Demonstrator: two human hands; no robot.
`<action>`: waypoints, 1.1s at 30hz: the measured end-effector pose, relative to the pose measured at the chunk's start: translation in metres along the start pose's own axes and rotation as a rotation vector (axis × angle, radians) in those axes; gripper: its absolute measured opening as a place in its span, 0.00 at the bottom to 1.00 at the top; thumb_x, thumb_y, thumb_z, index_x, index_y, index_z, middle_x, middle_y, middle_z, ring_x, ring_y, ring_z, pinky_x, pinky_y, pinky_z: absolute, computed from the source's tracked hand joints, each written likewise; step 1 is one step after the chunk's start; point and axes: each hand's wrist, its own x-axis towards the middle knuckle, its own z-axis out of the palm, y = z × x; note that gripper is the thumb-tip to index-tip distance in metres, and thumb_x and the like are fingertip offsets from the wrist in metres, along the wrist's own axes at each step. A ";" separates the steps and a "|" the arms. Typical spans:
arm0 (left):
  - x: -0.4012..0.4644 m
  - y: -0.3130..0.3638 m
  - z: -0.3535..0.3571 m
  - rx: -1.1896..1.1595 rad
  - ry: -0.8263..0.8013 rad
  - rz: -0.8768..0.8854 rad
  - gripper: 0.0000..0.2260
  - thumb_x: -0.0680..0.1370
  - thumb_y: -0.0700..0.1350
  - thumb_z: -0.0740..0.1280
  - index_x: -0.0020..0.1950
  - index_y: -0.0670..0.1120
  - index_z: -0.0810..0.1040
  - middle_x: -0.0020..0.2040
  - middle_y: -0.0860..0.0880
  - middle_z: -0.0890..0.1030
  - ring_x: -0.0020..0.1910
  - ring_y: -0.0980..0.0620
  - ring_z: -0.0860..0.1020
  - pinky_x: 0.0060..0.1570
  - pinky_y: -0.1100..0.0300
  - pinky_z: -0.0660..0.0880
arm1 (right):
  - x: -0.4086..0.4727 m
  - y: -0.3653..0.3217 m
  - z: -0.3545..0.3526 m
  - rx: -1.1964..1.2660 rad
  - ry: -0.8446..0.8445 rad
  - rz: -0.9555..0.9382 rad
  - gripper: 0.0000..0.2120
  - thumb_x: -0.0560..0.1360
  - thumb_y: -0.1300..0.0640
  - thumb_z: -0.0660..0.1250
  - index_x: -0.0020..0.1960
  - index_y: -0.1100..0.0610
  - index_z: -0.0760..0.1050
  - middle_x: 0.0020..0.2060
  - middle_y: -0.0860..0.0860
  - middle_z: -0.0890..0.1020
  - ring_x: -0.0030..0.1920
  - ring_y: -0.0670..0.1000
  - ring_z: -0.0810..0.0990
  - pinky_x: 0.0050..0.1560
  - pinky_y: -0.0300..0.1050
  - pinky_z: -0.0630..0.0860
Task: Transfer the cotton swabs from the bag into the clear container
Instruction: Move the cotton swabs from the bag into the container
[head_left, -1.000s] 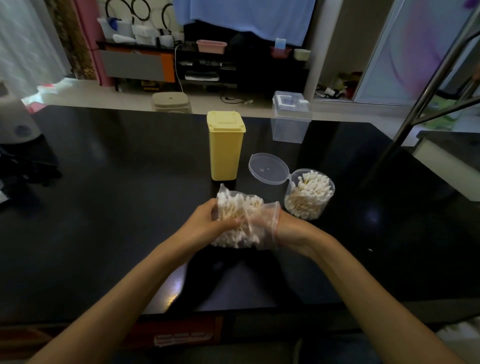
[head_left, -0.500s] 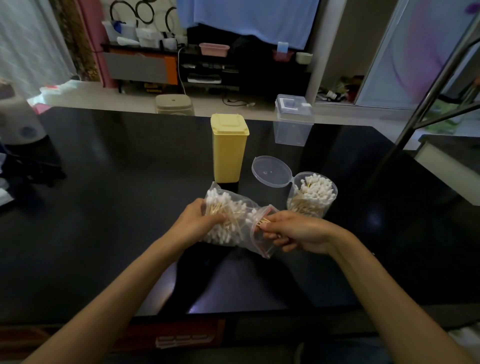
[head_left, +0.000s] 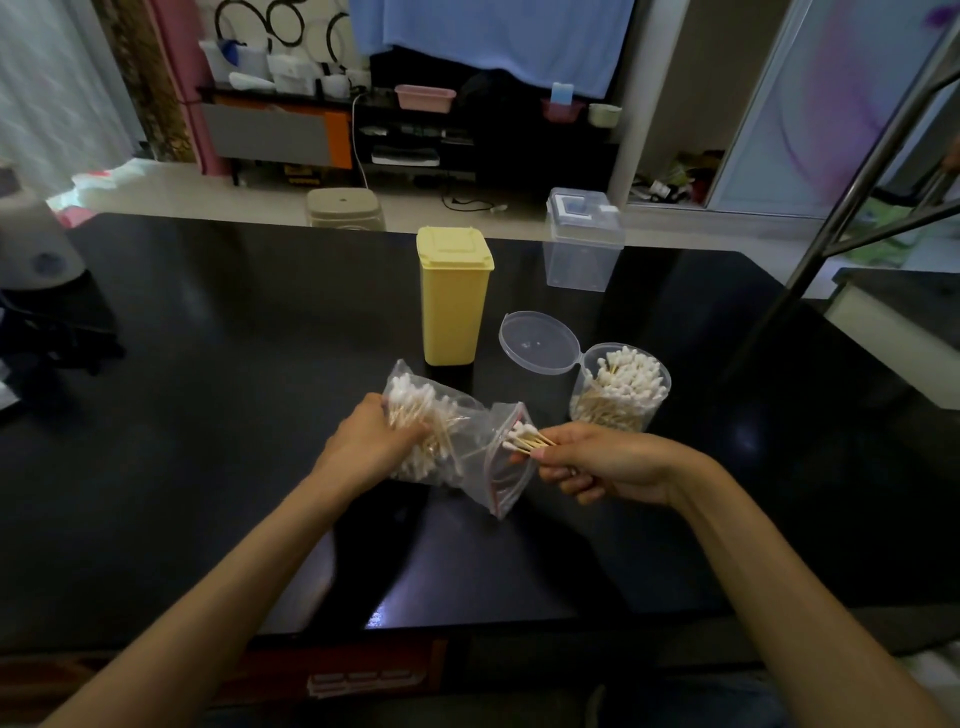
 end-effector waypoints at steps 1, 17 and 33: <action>-0.001 0.000 0.000 0.046 -0.001 -0.003 0.31 0.60 0.60 0.64 0.58 0.45 0.70 0.55 0.44 0.78 0.55 0.43 0.77 0.57 0.47 0.73 | 0.000 0.000 0.000 -0.009 0.009 -0.002 0.09 0.81 0.60 0.53 0.53 0.57 0.73 0.29 0.47 0.66 0.26 0.42 0.59 0.26 0.32 0.55; -0.017 0.022 0.008 0.159 0.315 0.806 0.12 0.78 0.45 0.65 0.61 0.52 0.77 0.57 0.55 0.76 0.55 0.58 0.70 0.51 0.70 0.66 | -0.016 -0.002 -0.019 -0.023 0.022 -0.035 0.11 0.81 0.58 0.55 0.59 0.56 0.73 0.31 0.47 0.66 0.28 0.42 0.60 0.26 0.32 0.57; -0.024 0.036 0.031 0.462 0.278 0.907 0.19 0.78 0.58 0.54 0.42 0.54 0.83 0.31 0.56 0.80 0.33 0.55 0.77 0.34 0.56 0.71 | -0.037 -0.007 -0.028 0.141 0.087 -0.113 0.11 0.81 0.58 0.55 0.56 0.58 0.74 0.31 0.48 0.67 0.28 0.43 0.63 0.27 0.33 0.60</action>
